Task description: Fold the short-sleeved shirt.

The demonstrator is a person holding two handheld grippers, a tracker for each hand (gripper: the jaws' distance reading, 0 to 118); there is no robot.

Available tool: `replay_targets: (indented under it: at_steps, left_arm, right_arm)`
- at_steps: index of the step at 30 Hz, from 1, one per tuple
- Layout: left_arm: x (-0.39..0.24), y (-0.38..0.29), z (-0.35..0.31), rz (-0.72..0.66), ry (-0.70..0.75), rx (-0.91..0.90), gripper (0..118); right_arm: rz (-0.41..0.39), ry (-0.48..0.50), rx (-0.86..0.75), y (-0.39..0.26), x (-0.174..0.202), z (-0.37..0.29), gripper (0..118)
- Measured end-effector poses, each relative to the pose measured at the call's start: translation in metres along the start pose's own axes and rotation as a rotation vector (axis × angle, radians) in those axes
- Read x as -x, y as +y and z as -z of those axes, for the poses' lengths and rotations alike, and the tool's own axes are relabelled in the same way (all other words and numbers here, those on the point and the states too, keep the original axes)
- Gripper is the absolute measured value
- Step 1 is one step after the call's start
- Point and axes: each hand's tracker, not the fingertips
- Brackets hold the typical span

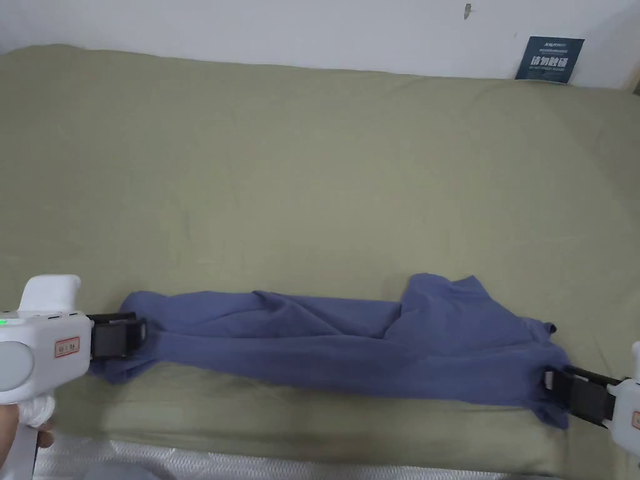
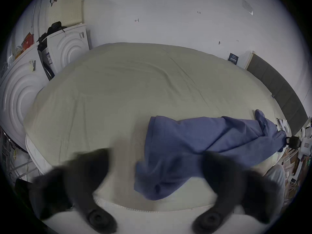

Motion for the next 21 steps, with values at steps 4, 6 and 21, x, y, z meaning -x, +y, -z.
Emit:
replay_targets:
  at_steps: [4, 6, 21]
  left_arm:
    - [-0.007, 0.006, -0.014, 0.01, 0.003, -0.075, 117]
    - [-0.014, 0.011, -0.021, 0.009, -0.007, -0.109, 110]
    - [-0.062, 0.046, -0.043, -0.066, -0.085, -0.305, 0]
  right_arm:
    - [0.007, 0.011, -0.051, 0.023, 0.009, -0.003, 111]
    - [-0.013, 0.013, -0.107, 0.036, 0.017, -0.001, 110]
    - [-0.189, -0.042, -0.577, 0.037, 0.158, -0.019, 0]
